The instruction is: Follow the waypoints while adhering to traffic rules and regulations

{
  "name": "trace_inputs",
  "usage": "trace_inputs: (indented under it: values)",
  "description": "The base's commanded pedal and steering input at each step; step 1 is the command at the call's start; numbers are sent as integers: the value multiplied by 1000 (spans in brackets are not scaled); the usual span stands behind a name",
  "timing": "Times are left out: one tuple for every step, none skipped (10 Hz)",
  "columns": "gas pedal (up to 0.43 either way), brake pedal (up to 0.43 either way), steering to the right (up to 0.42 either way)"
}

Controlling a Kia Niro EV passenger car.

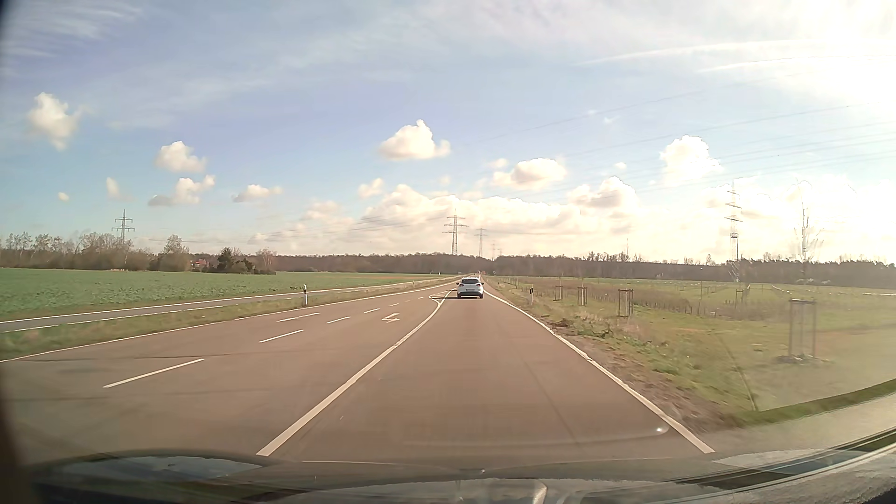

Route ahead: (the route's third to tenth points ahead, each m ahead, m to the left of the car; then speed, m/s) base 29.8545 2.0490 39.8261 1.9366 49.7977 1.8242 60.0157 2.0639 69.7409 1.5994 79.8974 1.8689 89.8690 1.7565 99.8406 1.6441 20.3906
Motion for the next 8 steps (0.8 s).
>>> trace_inputs:
  values:
    - [197, 0, -3]
    - [197, 0, -3]
    - [197, 0, -3]
    - [197, 0, -3]
    - [197, 0, -3]
    - [197, 0, -3]
    - [197, 0, -3]
    - [197, 0, -3]
